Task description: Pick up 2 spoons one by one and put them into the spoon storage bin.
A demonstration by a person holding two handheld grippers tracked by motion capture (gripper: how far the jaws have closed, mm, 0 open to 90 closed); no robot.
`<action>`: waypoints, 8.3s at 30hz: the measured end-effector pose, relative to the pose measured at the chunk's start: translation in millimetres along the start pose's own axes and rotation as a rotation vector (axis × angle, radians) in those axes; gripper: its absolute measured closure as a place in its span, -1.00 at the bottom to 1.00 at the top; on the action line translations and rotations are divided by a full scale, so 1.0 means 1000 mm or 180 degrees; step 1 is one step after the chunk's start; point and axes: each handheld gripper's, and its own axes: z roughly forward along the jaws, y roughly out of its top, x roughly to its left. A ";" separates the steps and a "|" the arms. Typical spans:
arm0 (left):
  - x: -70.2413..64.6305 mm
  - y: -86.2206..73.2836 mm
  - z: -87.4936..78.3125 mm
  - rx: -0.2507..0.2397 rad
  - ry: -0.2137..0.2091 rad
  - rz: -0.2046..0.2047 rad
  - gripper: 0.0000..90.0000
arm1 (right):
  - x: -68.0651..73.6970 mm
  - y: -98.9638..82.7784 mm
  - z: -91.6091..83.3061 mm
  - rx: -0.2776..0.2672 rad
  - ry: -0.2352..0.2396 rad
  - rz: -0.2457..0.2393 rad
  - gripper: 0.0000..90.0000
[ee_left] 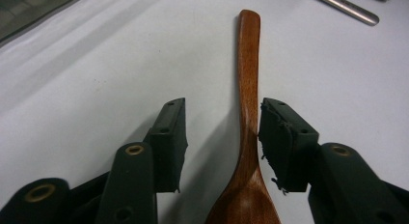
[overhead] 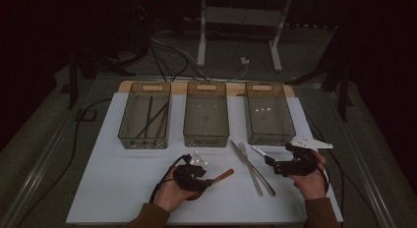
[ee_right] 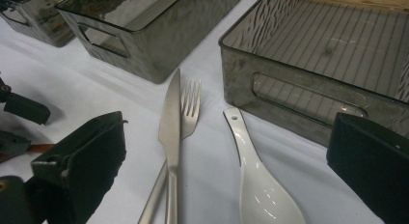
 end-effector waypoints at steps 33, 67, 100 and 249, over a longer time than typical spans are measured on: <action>0.002 0.001 -0.003 0.0131 0.0017 0.0048 0.86 | -0.001 -0.001 0.000 -0.0016 0.0013 0.0015 -1.00; 0.027 0.030 -0.054 -0.0330 0.0243 -0.0135 0.86 | -0.001 -0.001 -0.002 -0.0043 0.0016 0.0042 -1.00; 0.055 0.061 -0.073 -0.0507 0.0482 -0.0402 0.86 | -0.002 0.000 -0.004 -0.0081 0.0026 0.0062 -1.00; 0.106 0.078 -0.085 -0.1055 0.0869 -0.1020 -0.98 | -0.007 0.001 -0.001 0.0027 0.0030 0.0096 -1.00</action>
